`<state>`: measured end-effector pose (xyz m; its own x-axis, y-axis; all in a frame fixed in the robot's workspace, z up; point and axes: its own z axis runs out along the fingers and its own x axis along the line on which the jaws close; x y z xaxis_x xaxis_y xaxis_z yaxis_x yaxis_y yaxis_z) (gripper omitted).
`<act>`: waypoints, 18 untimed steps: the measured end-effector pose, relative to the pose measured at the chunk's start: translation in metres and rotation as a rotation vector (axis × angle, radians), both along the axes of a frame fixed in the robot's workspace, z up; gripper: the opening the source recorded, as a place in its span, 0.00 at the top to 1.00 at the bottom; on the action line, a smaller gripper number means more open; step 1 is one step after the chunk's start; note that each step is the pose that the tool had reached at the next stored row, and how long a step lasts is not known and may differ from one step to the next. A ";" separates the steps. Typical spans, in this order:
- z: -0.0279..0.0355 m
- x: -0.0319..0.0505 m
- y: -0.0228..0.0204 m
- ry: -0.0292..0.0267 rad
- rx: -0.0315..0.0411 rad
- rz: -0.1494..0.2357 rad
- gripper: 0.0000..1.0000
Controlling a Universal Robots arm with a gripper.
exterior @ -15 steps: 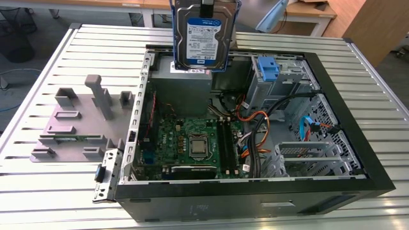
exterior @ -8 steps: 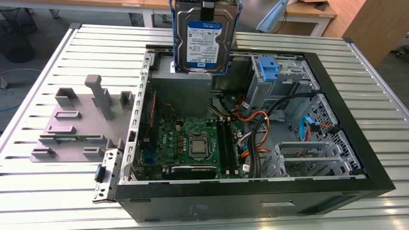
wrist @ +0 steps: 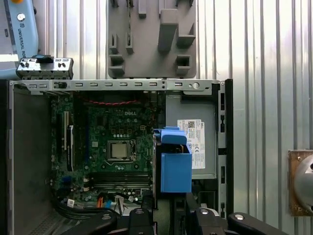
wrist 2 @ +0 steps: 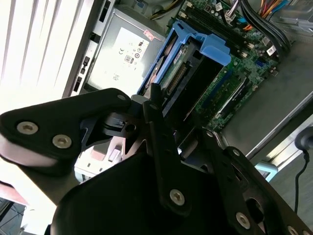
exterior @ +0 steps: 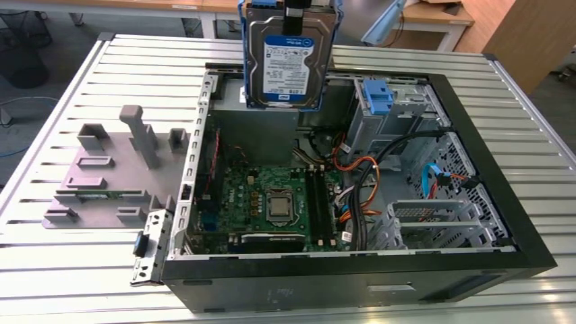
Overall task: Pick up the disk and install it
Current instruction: 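Pick up the disk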
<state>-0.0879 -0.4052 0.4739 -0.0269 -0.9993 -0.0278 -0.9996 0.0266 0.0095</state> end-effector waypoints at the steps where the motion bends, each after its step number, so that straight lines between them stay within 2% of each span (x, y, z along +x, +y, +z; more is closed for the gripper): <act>1: -0.0001 0.0000 -0.0014 0.0000 0.0000 0.000 0.65; 7: -0.0004 0.0002 -0.0072 0.0000 0.0000 0.000 0.65; 18: -0.0008 0.0007 -0.0143 0.0000 0.0001 0.000 0.65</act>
<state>-0.0871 -0.4195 0.4732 -0.0269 -0.9993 -0.0279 -0.9996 0.0266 0.0094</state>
